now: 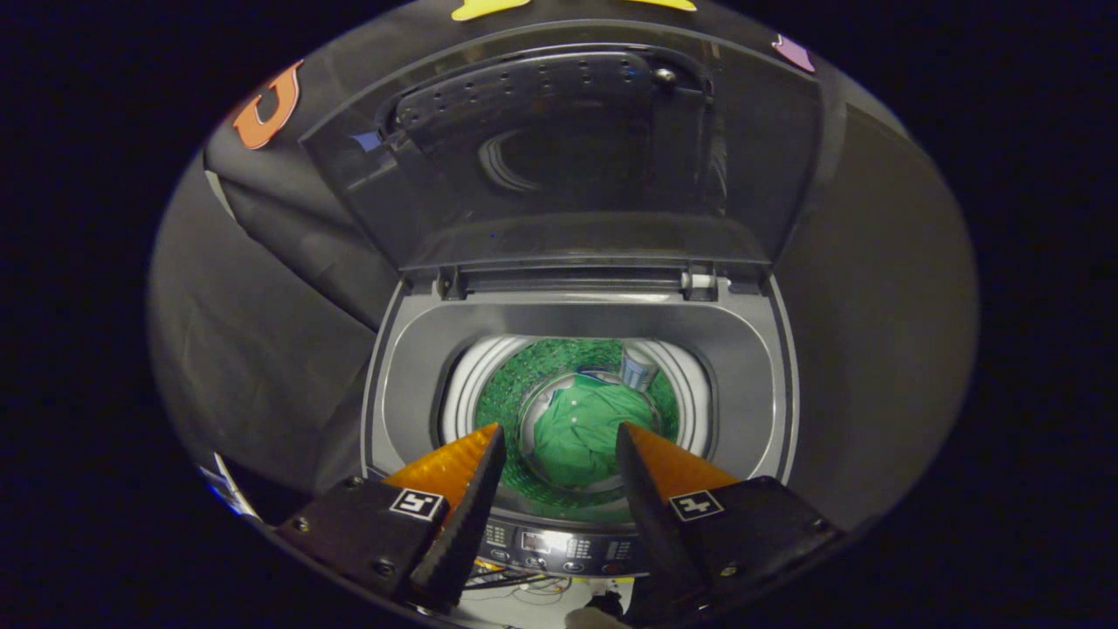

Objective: Put the clothes into the washing machine and then close the washing machine lid.

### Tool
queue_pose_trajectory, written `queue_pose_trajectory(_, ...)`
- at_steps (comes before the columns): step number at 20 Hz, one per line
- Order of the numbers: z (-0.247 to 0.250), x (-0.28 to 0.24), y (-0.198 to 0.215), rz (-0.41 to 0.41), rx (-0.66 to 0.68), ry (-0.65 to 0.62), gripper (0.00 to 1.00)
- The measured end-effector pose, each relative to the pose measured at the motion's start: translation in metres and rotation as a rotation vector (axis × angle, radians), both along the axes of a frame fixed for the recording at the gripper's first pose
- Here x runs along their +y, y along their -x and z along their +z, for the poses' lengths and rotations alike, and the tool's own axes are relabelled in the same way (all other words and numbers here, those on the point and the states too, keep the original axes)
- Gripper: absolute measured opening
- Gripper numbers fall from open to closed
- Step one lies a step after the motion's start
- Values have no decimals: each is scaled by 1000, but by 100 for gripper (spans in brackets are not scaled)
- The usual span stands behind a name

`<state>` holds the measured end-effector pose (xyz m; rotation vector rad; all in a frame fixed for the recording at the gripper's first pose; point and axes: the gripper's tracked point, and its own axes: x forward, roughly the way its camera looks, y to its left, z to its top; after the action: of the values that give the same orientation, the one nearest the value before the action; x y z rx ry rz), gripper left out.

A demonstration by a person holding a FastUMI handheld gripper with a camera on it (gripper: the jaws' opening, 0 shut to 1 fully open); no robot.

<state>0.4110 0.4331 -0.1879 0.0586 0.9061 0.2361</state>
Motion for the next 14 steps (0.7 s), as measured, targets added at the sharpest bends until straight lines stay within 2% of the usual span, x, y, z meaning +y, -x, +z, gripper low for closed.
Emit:
queue_pose_trajectory(7,32,-12,-2,5,-112,35,80)
queue_pose_trajectory(14,111,-10,-11,48,-350,77,80)
